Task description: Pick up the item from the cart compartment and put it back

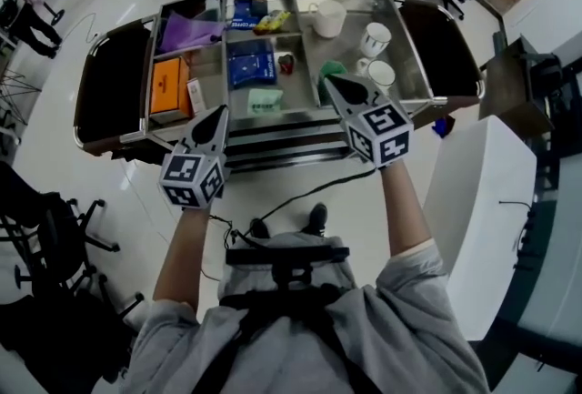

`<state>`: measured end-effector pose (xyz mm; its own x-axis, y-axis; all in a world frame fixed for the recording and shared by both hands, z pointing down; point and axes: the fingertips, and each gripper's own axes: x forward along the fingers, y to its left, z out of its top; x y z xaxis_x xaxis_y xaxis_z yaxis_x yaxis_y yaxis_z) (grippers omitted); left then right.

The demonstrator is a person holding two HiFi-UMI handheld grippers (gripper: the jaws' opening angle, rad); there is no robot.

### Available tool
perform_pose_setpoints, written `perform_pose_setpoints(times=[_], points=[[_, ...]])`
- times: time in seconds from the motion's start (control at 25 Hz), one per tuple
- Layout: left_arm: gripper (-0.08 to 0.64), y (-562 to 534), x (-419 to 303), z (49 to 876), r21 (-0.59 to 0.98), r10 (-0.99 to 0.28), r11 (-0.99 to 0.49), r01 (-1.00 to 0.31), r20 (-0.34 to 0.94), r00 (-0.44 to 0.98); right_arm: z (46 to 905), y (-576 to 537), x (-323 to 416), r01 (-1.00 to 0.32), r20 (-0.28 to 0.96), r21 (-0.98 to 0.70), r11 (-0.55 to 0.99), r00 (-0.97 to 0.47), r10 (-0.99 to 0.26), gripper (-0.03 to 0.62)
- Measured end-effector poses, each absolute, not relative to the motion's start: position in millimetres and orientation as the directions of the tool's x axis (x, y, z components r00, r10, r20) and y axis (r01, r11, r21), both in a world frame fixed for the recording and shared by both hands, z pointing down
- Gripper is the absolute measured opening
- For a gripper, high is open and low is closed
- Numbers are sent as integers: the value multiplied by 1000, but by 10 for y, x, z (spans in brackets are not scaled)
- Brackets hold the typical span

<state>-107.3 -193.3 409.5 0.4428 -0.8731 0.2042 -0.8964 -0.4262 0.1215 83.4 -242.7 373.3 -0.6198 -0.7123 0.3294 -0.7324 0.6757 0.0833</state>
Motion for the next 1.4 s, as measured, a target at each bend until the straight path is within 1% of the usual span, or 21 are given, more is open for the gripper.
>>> perform_pose_setpoints(times=[0.24,0.52,0.92,1.4], points=[[-5,-1814,-1153,4157,136,-878,-407,-903,216,428,3898,-2173,1238,-838,276,-27,545,-530,-802,9],[-5,-1723,-1244,4186,147,-889,-380,-913,216,405,4004,-1987,1535,-885,247,-115,451,-465,-850,8],[-5,-1651,-1351,4202,161,-897,-356,-920,216,385,4093,-1843,1529,-891,281,-72,449,-450,-848,8],[-5,-1611,-1401,4233,162,-896,-360,-919,214,389,4133,-1810,1480,-888,292,-72,455,-454,-841,8]])
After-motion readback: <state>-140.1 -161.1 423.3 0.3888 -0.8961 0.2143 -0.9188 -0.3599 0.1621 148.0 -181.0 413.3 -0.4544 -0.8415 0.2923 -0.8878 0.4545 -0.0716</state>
